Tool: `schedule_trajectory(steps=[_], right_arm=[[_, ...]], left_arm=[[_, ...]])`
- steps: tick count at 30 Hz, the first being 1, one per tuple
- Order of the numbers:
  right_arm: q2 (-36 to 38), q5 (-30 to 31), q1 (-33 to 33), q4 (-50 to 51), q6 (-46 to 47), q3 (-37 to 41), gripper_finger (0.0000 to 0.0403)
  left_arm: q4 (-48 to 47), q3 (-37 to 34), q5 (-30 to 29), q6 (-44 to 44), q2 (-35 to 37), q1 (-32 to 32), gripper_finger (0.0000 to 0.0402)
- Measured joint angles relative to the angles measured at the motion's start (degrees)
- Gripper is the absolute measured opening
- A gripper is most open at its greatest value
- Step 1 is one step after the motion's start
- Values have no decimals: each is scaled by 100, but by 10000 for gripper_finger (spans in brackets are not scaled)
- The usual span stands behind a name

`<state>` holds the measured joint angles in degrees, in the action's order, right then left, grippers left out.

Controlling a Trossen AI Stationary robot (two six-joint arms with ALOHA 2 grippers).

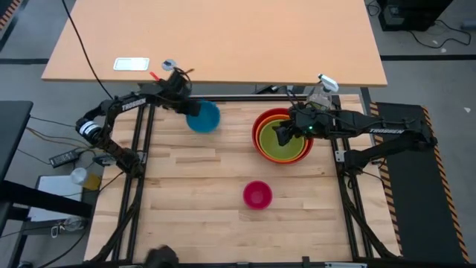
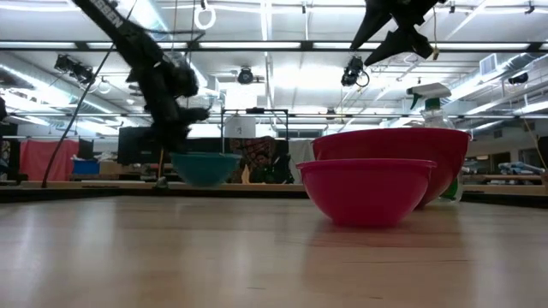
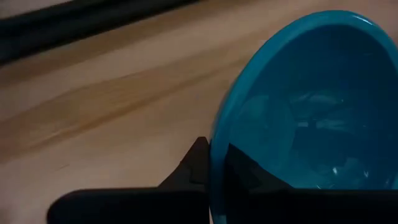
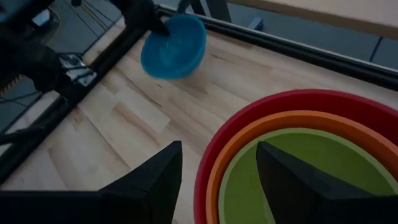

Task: Nest bowls inside each other
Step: Stack the blue bowl on top of the green bowl

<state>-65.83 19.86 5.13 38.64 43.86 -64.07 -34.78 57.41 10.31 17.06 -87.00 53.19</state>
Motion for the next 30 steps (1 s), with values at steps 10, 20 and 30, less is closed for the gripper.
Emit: schedule_trajectory(steps=[10, 20, 30], right_arm=[[372, 186, 406, 137, -55, 0, 212], [404, 154, 322, -11, -118, 0, 212], [796, 507, -330, 72, 85, 0, 200]], left_arm=[[629, 1152, -169, 665, -397, -2163, 11], [90, 4224, -473, 558, -2143, -3192, 11], [-618, 6155, -1079, 17, -3817, -3481, 24]])
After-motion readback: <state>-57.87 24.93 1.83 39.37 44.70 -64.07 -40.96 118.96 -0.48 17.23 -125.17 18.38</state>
